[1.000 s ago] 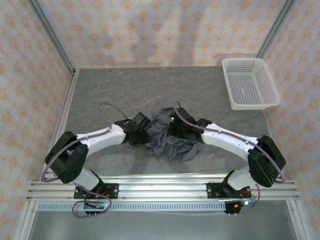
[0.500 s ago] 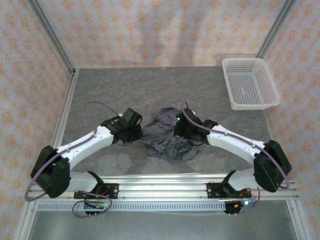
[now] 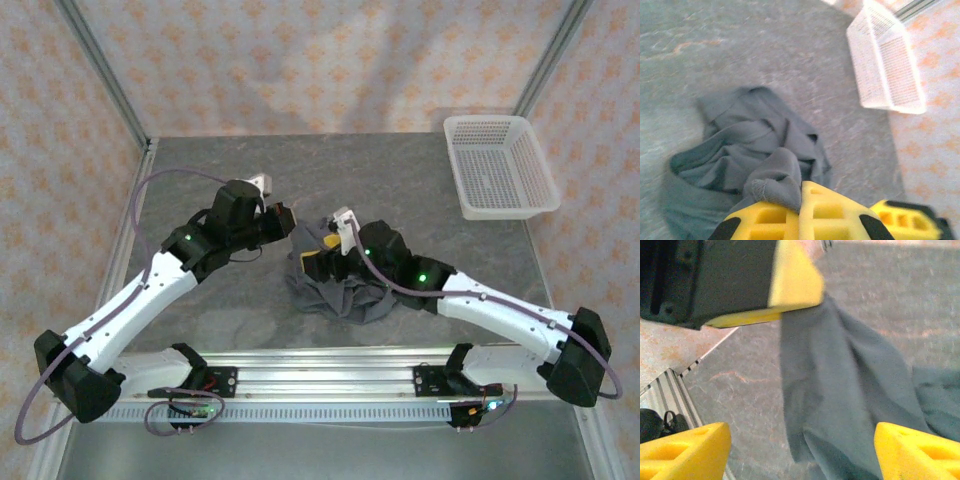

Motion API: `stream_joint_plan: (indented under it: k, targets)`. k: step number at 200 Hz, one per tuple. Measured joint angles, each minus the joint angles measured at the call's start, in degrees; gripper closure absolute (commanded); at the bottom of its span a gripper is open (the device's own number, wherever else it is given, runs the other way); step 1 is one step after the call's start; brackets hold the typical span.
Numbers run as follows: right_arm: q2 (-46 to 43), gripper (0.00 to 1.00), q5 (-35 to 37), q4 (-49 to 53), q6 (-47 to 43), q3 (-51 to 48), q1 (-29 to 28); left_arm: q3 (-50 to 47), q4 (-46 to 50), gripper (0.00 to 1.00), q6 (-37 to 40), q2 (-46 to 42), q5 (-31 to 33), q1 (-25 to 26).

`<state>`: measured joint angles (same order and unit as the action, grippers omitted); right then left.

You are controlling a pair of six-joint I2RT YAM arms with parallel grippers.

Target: Fold the inside-out t-shirt

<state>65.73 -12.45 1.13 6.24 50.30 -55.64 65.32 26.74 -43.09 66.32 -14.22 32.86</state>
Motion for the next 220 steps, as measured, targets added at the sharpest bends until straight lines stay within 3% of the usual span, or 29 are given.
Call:
stream_joint_plan:
  k: [24,48,56,75,92,115,146,165,184,192,202,220]
  targets:
    - [2.95,0.22,9.14,-8.55,-4.02,-1.68,-4.55,0.48,-2.51,1.00,-3.78,-0.09,-0.15,0.00]
    - [9.60,0.25,25.42,-15.52,-9.77,-0.98,-10.05,0.48,-4.55,1.00,-7.37,-0.09,-0.13,0.07]
    - [12.11,0.38,31.54,-16.39,-11.06,0.13,-11.10,0.61,-4.79,1.00,-8.11,-0.09,-0.07,0.15]
    - [16.46,1.00,45.88,-16.02,-13.20,4.02,-11.08,1.81,-4.09,1.00,-8.37,-0.04,1.18,0.33]
    - [14.91,1.00,51.63,-14.49,-12.85,4.76,-9.60,5.35,-1.40,1.00,-6.97,0.26,4.55,0.55]
    - [5.95,1.00,49.44,-9.97,-8.52,3.91,-6.10,13.20,2.21,1.00,-3.30,2.91,7.13,1.18]
    - [-8.83,1.00,45.20,-1.42,-0.57,2.84,0.61,18.84,1.01,0.81,0.96,8.04,5.14,3.32]
    - [-14.93,1.00,44.96,7.19,3.93,0.81,9.01,19.80,0.90,0.64,2.71,9.03,7.37,1.73]
    - [-16.92,1.00,44.68,15.96,9.05,0.63,16.85,20.22,0.55,0.61,4.26,9.07,8.37,0.85]
    - [-17.05,0.91,44.61,19.61,11.61,0.48,20.33,20.37,0.46,0.61,4.92,9.05,8.59,0.85]
    - [-17.29,0.72,44.57,23.54,14.56,0.02,24.48,20.37,0.46,0.61,5.88,9.05,8.94,0.90]
    - [-18.18,0.19,45.48,31.74,21.00,-0.70,31.50,20.28,0.94,0.61,7.45,8.81,10.62,0.90]
